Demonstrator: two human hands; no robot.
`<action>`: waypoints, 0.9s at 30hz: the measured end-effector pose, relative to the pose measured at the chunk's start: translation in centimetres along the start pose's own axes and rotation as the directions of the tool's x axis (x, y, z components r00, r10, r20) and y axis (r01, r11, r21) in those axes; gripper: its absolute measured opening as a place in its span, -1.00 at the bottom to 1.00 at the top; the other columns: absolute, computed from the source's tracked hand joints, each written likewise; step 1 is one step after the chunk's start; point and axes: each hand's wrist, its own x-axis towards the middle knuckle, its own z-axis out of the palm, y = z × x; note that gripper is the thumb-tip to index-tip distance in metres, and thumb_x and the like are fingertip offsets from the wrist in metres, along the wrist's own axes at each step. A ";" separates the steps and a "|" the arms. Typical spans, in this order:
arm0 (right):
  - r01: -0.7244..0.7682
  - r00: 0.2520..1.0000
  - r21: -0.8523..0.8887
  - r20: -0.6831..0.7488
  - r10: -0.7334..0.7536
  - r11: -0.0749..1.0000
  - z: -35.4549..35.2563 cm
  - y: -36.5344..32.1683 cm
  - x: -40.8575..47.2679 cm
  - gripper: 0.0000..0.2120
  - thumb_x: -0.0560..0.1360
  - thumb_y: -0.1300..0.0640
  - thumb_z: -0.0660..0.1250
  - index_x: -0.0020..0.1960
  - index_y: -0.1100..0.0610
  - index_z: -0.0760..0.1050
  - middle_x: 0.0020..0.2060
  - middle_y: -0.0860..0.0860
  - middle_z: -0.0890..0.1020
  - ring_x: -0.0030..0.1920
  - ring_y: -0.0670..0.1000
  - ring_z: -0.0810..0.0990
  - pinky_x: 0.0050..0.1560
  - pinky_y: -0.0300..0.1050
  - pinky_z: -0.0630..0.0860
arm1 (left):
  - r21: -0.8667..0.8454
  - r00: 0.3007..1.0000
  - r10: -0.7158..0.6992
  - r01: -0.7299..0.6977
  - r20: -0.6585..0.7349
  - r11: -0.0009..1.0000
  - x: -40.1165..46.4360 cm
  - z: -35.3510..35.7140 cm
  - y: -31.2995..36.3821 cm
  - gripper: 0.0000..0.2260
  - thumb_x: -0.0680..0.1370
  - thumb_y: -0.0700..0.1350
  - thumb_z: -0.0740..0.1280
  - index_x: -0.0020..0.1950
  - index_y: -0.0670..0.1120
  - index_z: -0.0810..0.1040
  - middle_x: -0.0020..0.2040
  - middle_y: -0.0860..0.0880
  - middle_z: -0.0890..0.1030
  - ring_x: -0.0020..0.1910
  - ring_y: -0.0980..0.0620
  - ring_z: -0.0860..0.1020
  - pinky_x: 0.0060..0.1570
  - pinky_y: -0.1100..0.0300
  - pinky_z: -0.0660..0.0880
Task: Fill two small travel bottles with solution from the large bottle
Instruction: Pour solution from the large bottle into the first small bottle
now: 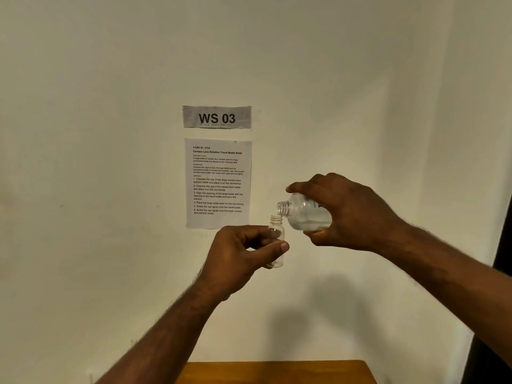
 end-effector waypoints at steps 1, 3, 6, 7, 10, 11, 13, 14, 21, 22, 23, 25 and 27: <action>0.006 1.000 -0.007 -0.001 -0.006 1.000 -0.1 0.0 0.0 -0.26 0.27 -0.15 0.48 0.42 -0.18 0.36 0.11 -0.18 0.55 0.02 -0.02 0.52 -0.16 -0.14 0.50 | 0.005 1.000 0.001 -0.001 -0.001 1.000 0.0 0.0 0.0 -0.84 0.43 -0.18 0.59 -0.01 -0.12 0.76 -0.19 -0.13 0.74 -0.23 0.00 0.72 -0.23 0.19 0.67; 0.014 1.000 -0.016 0.000 -0.014 1.000 -0.2 -0.1 0.1 -0.26 0.26 -0.15 0.48 0.42 -0.17 0.38 0.11 -0.17 0.56 0.02 -0.02 0.52 -0.16 -0.18 0.44 | 0.015 1.000 -0.002 0.002 -0.002 1.000 -0.1 0.0 0.0 -0.83 0.43 -0.16 0.60 0.00 -0.11 0.76 -0.17 -0.10 0.74 -0.19 -0.02 0.71 -0.23 0.23 0.66; 0.025 1.000 -0.021 -0.003 -0.025 0.999 -0.3 -0.1 0.1 -0.28 0.27 -0.14 0.48 0.41 -0.18 0.38 0.10 -0.18 0.56 0.02 -0.02 0.53 -0.18 -0.16 0.46 | 0.016 1.000 -0.004 0.004 -0.004 1.000 -0.2 -0.1 -0.1 -0.83 0.43 -0.16 0.59 0.00 -0.12 0.76 -0.19 -0.12 0.75 -0.17 -0.07 0.72 -0.22 0.23 0.66; 0.026 1.000 -0.023 0.000 -0.026 0.999 -0.4 -0.1 0.2 -0.28 0.27 -0.14 0.48 0.41 -0.18 0.38 0.10 -0.18 0.55 0.02 -0.02 0.53 -0.18 -0.14 0.49 | 0.013 1.000 -0.003 0.003 -0.003 1.000 -0.2 -0.1 -0.1 -0.82 0.43 -0.16 0.60 0.01 -0.12 0.77 -0.20 -0.13 0.75 -0.18 -0.09 0.72 -0.21 0.20 0.68; 0.025 1.000 -0.027 0.005 -0.025 0.999 -0.5 -0.2 0.4 -0.28 0.27 -0.13 0.47 0.40 -0.20 0.38 0.09 -0.20 0.55 0.03 -0.02 0.53 -0.18 -0.07 0.56 | 0.007 1.000 -0.005 0.005 -0.004 1.000 -0.1 -0.2 -0.3 -0.82 0.43 -0.16 0.59 0.02 -0.13 0.77 -0.21 -0.14 0.75 -0.19 -0.13 0.73 -0.20 0.16 0.69; 0.028 1.000 -0.030 0.006 -0.028 0.999 -0.5 -0.3 0.4 -0.29 0.27 -0.12 0.46 0.40 -0.20 0.38 0.08 -0.20 0.55 0.02 -0.02 0.53 -0.18 -0.07 0.56 | 0.005 1.000 -0.007 0.007 -0.003 1.000 -0.1 -0.3 -0.4 -0.82 0.43 -0.16 0.59 0.02 -0.13 0.77 -0.21 -0.14 0.75 -0.19 -0.13 0.73 -0.20 0.15 0.69; 0.038 0.999 -0.042 0.009 -0.038 0.998 -0.6 -0.3 0.5 -0.30 0.27 -0.12 0.46 0.40 -0.19 0.38 0.08 -0.19 0.55 0.02 -0.01 0.53 -0.19 -0.07 0.57 | -0.007 1.000 -0.004 0.004 0.004 1.000 -0.1 -0.3 -0.5 -0.82 0.43 -0.17 0.60 0.02 -0.14 0.76 -0.22 -0.15 0.75 -0.18 -0.16 0.73 -0.19 0.11 0.70; 0.045 0.999 -0.049 0.009 -0.044 0.998 -0.6 -0.3 0.5 -0.30 0.27 -0.11 0.46 0.40 -0.19 0.38 0.08 -0.19 0.55 0.02 -0.01 0.53 -0.20 -0.07 0.56 | -0.010 1.000 -0.003 0.003 0.006 1.000 -0.1 -0.3 -0.5 -0.82 0.43 -0.17 0.59 0.02 -0.14 0.76 -0.22 -0.16 0.75 -0.18 -0.18 0.73 -0.19 0.11 0.70; 0.069 0.998 -0.070 0.012 -0.069 0.995 -1.1 -0.4 0.9 -0.31 0.28 -0.10 0.46 0.40 -0.16 0.39 0.07 -0.16 0.56 0.00 0.00 0.54 -0.21 -0.15 0.47 | -0.019 1.000 0.017 -0.017 0.012 1.000 0.0 -0.5 -0.3 -0.83 0.44 -0.19 0.59 0.02 -0.15 0.76 -0.20 -0.20 0.74 -0.17 -0.19 0.72 -0.20 0.15 0.69; 0.071 0.997 -0.071 0.015 -0.070 0.995 -1.2 -0.4 1.0 -0.30 0.28 -0.11 0.47 0.40 -0.16 0.39 0.08 -0.16 0.56 0.01 0.00 0.54 -0.21 -0.14 0.48 | -0.020 1.000 0.019 -0.019 0.012 1.000 0.0 -0.5 -0.3 -0.82 0.44 -0.19 0.59 0.02 -0.14 0.76 -0.19 -0.18 0.74 -0.18 -0.18 0.72 -0.20 0.16 0.68; 0.072 0.997 -0.072 0.017 -0.071 0.995 -1.3 -0.4 1.0 -0.30 0.28 -0.10 0.47 0.40 -0.16 0.39 0.08 -0.16 0.56 0.01 0.00 0.54 -0.21 -0.13 0.50 | -0.022 1.000 0.021 -0.020 0.011 1.000 0.0 -0.5 -0.2 -0.83 0.44 -0.19 0.59 0.01 -0.14 0.75 -0.19 -0.17 0.74 -0.18 -0.16 0.72 -0.20 0.18 0.68; 0.074 0.997 -0.075 0.018 -0.073 0.994 -1.5 -0.4 1.1 -0.30 0.28 -0.10 0.47 0.40 -0.17 0.38 0.08 -0.16 0.56 0.01 0.00 0.54 -0.21 -0.11 0.52 | -0.023 1.000 0.028 -0.028 0.011 0.999 0.1 -0.5 -0.1 -0.83 0.43 -0.19 0.59 0.01 -0.12 0.76 -0.18 -0.16 0.74 -0.17 -0.15 0.72 -0.21 0.21 0.67; 0.075 0.997 -0.077 0.018 -0.074 0.994 -1.6 -0.5 1.2 -0.30 0.28 -0.10 0.47 0.40 -0.16 0.38 0.08 -0.16 0.56 0.01 0.00 0.53 -0.22 -0.09 0.53 | -0.023 0.999 0.033 -0.033 0.007 0.999 0.1 -0.6 -0.1 -0.84 0.43 -0.19 0.59 0.01 -0.12 0.76 -0.18 -0.16 0.75 -0.16 -0.15 0.72 -0.21 0.21 0.67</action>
